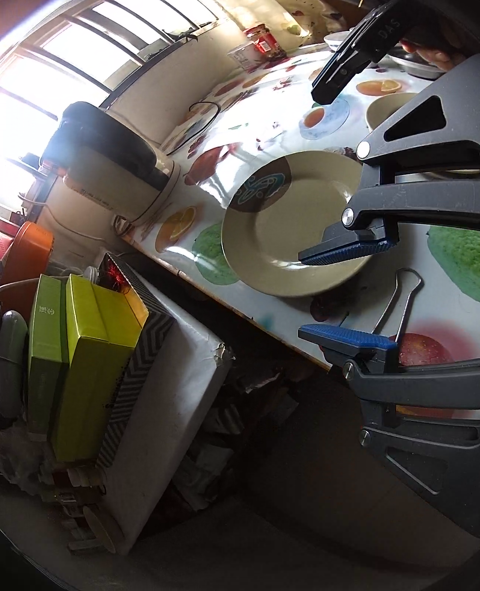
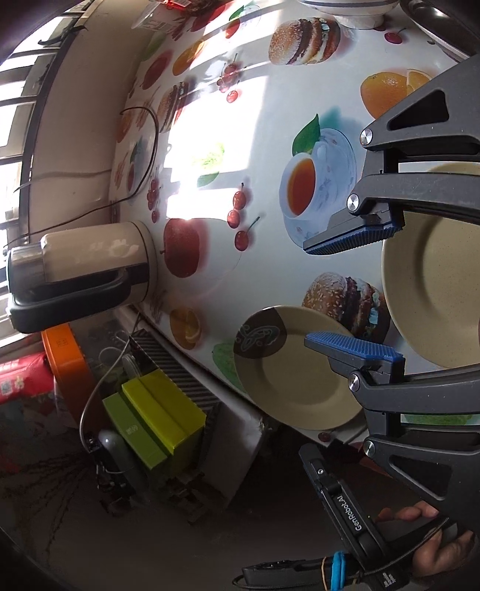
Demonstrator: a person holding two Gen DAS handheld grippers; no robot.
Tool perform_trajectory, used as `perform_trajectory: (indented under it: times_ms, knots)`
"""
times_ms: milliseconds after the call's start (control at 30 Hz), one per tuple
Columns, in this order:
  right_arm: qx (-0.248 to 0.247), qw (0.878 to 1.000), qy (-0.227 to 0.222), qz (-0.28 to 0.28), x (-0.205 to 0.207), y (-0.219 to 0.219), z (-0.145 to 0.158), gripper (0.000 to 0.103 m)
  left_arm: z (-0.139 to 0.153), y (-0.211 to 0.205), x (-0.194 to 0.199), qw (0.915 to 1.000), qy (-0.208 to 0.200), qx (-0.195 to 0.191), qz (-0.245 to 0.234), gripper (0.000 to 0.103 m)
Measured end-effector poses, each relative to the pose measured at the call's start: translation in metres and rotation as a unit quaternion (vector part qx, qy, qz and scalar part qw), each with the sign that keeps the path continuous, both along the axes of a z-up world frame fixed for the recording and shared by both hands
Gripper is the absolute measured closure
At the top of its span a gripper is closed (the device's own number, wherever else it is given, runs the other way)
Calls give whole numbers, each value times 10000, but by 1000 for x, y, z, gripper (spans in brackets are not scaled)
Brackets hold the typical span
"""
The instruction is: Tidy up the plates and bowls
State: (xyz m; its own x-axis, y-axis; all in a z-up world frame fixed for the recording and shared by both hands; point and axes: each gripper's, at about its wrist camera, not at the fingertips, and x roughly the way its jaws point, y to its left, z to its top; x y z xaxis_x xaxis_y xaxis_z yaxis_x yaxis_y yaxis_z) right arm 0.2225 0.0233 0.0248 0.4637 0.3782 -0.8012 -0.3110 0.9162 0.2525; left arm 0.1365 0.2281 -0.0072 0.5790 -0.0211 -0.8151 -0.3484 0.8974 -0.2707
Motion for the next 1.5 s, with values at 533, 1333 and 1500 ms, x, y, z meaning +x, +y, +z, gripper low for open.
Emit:
perform_trajectory:
  times_ms: [533, 1333, 1500]
  knots:
    - [-157, 9993, 338, 53, 33, 25, -35, 59, -20, 0, 25, 9997, 134, -146, -114, 69]
    - [-54, 9984, 539, 154, 39, 35, -51, 79, -28, -4, 31, 9995, 154, -206, -162, 81]
    - [10, 9983, 564, 177, 39, 35, -51, 85, -27, -5, 32, 9996, 139, -174, -150, 81]
